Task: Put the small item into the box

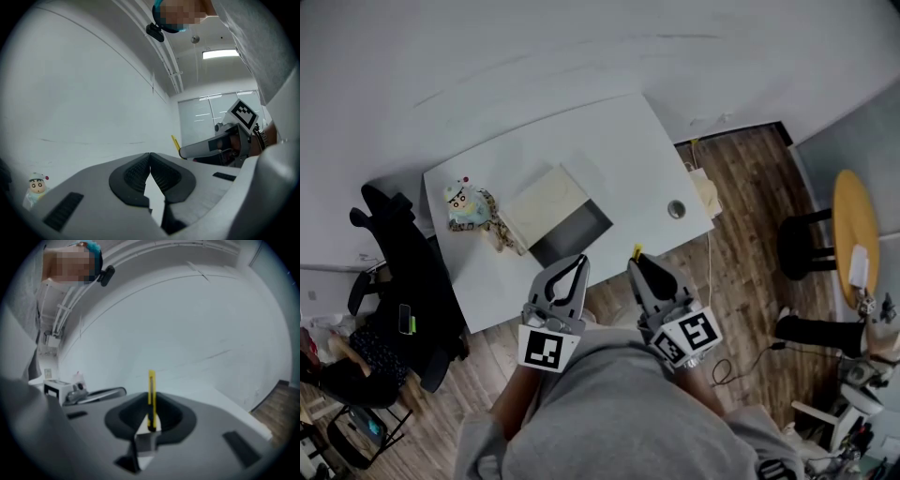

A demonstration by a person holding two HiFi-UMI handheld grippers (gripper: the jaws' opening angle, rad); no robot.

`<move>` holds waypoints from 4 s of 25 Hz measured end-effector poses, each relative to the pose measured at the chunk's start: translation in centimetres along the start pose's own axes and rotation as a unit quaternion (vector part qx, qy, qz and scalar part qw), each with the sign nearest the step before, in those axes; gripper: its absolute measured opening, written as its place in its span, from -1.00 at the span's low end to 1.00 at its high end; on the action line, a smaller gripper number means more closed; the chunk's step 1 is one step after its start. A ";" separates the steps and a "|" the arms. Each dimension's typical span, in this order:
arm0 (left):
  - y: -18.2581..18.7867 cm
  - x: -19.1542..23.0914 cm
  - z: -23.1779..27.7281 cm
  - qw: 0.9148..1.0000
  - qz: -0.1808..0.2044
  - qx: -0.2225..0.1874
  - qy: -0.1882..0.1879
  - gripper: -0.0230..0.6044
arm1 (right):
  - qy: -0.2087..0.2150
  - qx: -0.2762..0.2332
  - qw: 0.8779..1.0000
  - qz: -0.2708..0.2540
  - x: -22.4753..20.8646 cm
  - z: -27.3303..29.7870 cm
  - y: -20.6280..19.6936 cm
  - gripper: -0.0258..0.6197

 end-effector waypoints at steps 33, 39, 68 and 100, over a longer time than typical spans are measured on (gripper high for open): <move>-0.7 7.8 -3.7 0.962 0.022 0.029 0.271 -0.82 | 0.246 0.145 0.958 -0.038 1.1 12.7 -3.5 -0.70; -1.2 8.2 -3.3 0.950 0.030 0.036 0.310 -0.82 | 0.302 0.183 0.933 -0.067 1.3 14.4 -5.5 -0.70; -4.7 9.1 -3.3 0.901 0.016 0.046 0.431 -0.82 | 0.450 0.364 0.783 -0.226 0.7 15.7 -19.2 -0.70; -6.0 9.0 -7.6 0.861 0.005 0.046 0.507 -0.82 | 0.436 0.499 0.680 -0.314 -2.8 16.1 -31.5 -0.70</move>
Point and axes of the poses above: the fingertips, and each gripper's own axes: z forward along the fingers, x to its left, y out of its top, the point moved 2 cm from there along -z, backward along the fingers, and after that the axes turned 9 degrees about -x, right-handed, at the moved point
